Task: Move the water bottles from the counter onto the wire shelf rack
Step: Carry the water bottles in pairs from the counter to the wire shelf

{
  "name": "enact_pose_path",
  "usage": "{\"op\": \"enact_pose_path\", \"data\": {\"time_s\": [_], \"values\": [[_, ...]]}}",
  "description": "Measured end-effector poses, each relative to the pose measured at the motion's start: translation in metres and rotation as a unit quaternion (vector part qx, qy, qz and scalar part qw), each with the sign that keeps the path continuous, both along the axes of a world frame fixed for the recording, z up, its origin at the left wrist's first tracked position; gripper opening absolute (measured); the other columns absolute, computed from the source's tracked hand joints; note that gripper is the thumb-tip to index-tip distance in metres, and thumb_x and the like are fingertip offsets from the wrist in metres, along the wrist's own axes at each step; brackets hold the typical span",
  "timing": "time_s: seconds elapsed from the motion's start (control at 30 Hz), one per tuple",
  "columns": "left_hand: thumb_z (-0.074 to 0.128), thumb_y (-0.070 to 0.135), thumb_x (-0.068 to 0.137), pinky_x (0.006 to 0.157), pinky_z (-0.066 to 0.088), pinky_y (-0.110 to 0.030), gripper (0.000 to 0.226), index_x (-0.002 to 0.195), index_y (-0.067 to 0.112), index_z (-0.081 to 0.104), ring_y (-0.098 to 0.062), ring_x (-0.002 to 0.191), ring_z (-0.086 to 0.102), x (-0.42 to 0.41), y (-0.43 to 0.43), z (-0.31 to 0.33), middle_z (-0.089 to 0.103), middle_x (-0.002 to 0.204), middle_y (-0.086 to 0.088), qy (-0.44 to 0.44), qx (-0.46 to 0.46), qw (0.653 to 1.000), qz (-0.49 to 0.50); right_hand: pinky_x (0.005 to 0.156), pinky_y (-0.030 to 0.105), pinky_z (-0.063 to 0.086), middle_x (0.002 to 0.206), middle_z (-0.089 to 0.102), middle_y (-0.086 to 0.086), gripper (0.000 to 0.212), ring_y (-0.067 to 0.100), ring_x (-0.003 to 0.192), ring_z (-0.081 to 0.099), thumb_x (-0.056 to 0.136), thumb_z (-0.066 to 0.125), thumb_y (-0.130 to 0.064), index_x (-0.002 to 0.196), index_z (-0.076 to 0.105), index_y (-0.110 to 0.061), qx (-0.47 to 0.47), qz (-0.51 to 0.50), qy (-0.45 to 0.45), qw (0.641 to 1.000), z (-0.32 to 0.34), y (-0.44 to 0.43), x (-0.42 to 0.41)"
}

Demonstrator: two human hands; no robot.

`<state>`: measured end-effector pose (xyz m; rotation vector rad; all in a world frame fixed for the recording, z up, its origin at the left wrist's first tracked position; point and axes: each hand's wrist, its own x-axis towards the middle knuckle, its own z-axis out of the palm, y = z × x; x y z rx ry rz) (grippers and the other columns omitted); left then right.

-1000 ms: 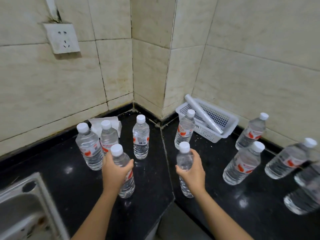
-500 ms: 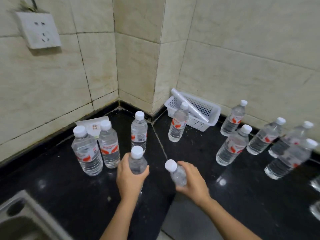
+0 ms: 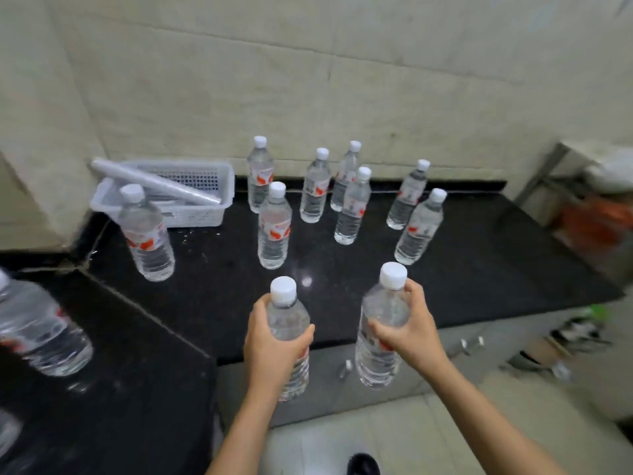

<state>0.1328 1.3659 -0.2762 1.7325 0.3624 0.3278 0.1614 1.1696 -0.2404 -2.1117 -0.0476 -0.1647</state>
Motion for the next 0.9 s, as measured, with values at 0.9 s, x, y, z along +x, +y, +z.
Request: {"op": "enact_pose_path", "data": {"time_s": [0.9], "values": [[0.083, 0.02, 0.056, 0.071, 0.041, -0.022, 0.061, 0.093, 0.049, 0.043, -0.004, 0.085, 0.06, 0.044, -0.434, -0.015, 0.062, 0.094, 0.012, 0.019, 0.043, 0.957, -0.288, 0.071, 0.0, 0.036, 0.102, 0.045, -0.032, 0.07, -0.025, 0.09, 0.046, 0.06, 0.08, -0.009, 0.104, 0.037, -0.044, 0.037, -0.259, 0.01, 0.965, -0.03, -0.434, -0.074]]}}
